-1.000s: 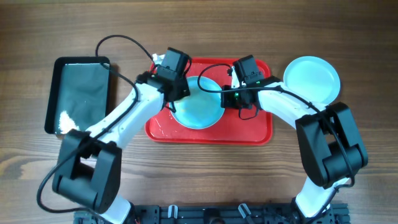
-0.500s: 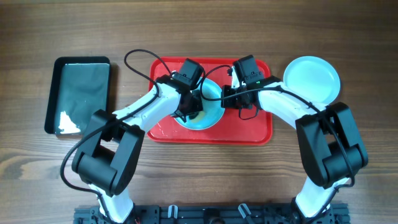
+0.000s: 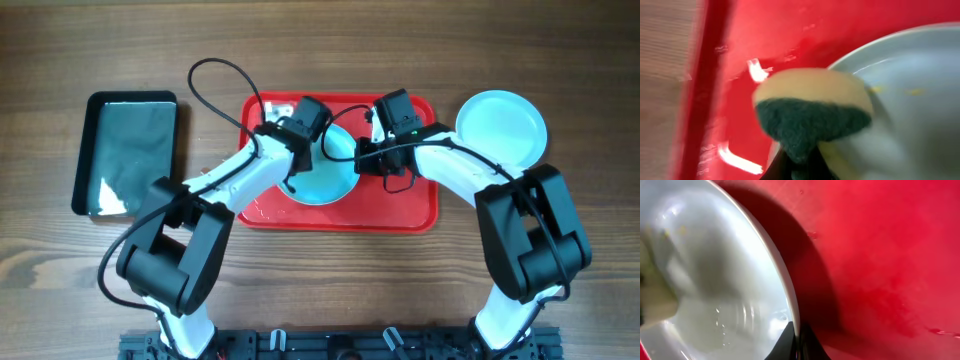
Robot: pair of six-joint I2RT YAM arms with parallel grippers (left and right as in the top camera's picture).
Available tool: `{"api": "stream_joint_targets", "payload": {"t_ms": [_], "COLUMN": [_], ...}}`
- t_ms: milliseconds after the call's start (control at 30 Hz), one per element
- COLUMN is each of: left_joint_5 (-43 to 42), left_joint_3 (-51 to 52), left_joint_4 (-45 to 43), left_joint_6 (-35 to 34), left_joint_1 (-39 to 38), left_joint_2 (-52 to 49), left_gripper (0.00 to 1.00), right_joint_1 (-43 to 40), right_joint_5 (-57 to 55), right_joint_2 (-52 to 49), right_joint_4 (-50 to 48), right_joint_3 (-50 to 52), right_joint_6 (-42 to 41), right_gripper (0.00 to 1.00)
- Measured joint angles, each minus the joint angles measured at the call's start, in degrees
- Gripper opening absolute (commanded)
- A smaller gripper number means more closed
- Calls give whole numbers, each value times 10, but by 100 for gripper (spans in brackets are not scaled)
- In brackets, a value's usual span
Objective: Clean dirty plates on tray and stack at the side
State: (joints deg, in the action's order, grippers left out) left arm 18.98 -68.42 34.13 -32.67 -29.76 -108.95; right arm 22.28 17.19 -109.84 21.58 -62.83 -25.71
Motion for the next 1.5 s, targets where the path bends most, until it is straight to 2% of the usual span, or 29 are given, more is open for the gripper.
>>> {"api": "stream_joint_targets", "payload": {"t_ms": [100,200,400,500,600,767,900,1033,1133,1333,1367,1500], "left_joint_5": [-125,-209,-268,-231,-158,-28,23,73,125,105,76,-17], "left_joint_3": [2,2,2,2,-1,-2,-3,-3,-1,0,0,-1], "left_joint_4": [-73,-107,-113,-110,-100,-71,-48,-19,-7,22,40,111], "left_joint_6": [-4,-23,-44,-46,-43,6,24,28,4,-38,-41,-44], "left_joint_1": [10,8,6,6,6,17,14,14,36,107,154,299], "left_joint_2": [2,2,-5,-25,-26,-26,-25,3,60,217,259,272], "left_gripper": [4,4,4,4,4,4,4,4,4,4,4,4], "right_joint_1": [-3,-3,-3,-2,-2,-2,3,5,-2,-3,-2,29], "right_joint_5": [-3,-4,-5,-5,-5,-5,-2,-12,-40,-79,-91,-203], "right_joint_2": [0,0,0,0,0,0,0,0,12,97,114,181], "right_joint_4": [0,0,0,0,0,0,-3,9,22,32,32,21], "right_joint_3": [0,0,0,0,0,0,-1,-9,-10,-32,-34,-37], "right_joint_6": [0,0,0,0,0,0,2,5,25,96,108,168], "right_gripper": [4,4,4,4,4,4,4,4,4,4,4,4]}}
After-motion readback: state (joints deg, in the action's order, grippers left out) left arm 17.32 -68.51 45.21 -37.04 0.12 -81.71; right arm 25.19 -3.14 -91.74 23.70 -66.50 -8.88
